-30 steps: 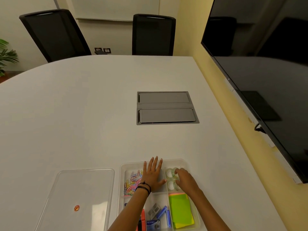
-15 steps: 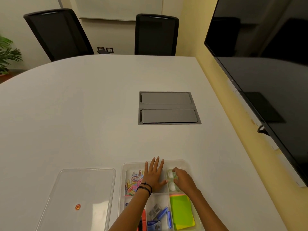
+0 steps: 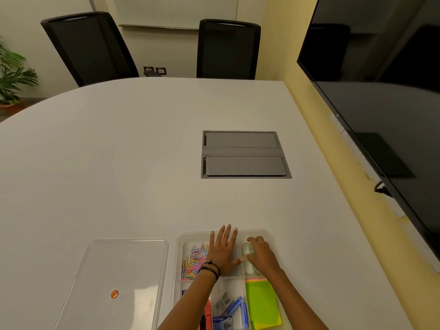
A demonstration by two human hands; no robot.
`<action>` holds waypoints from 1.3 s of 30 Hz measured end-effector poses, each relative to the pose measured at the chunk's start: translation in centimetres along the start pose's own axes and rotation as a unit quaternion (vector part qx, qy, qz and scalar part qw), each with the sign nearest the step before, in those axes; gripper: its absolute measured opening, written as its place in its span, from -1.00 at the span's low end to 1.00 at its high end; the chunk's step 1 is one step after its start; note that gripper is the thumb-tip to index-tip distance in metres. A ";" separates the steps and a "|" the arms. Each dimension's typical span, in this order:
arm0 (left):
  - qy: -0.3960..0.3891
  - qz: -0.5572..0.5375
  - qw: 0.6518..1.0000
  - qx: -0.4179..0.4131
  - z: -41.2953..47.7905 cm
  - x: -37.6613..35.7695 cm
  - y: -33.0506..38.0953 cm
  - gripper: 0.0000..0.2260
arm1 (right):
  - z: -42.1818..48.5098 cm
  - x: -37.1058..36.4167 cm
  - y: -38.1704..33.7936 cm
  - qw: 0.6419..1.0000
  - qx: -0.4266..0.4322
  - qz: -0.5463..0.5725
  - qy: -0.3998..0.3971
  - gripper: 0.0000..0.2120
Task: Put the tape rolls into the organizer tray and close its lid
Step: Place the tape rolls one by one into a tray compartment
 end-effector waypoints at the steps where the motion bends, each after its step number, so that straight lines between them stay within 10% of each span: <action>1: 0.003 -0.001 1.000 0.000 0.0 0.1 0.0 -0.08 | 0.1 -0.3 -0.1 1.000 0.001 -0.011 -0.009 -0.53; 39: 0.023 -0.015 1.000 0.001 -0.2 0.1 0.0 -0.18 | 0.8 -2.2 -1.2 1.000 0.017 -0.020 0.014 -0.56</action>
Point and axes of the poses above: each hand's wrist, its own z-axis towards the middle knuckle, its own x-axis out of the back of the hand, y = z × x, the point moved 7 cm from there along z, towards the middle knuckle, and after that the axes turned 15 degrees about z, right-handed, at the moved point
